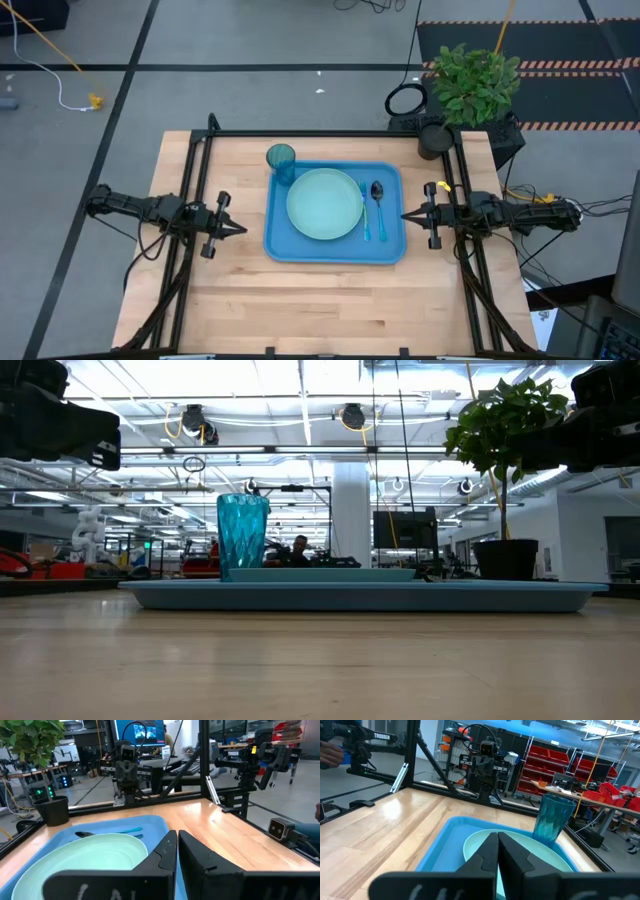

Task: Pick and place plate/cup/fork/spoon on tray
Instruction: Return to Home Position

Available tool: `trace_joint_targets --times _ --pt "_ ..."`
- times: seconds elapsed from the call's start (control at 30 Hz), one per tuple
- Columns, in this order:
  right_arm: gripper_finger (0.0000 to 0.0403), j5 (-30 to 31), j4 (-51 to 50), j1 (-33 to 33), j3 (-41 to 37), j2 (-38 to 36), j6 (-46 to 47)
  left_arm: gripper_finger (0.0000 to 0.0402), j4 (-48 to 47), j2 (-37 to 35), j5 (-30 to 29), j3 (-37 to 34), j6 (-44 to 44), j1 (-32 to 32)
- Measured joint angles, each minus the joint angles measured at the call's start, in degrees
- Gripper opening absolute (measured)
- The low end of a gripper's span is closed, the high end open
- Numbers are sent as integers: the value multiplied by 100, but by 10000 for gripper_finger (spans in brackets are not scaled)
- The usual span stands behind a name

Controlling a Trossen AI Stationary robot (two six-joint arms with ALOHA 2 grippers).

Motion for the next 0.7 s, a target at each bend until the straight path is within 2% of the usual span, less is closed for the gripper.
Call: trace_joint_targets --times 0.23,0.47,0.7 --pt "0 0 -2 0 0 0 0 21 35 0 89 -8 -219 0" --pt "0 -2 -4 0 0 0 0 5 92 0 -312 -13 -446 0" --pt "0 -1 -4 0 1 0 0 3 120 0 -623 -12 -157 0"
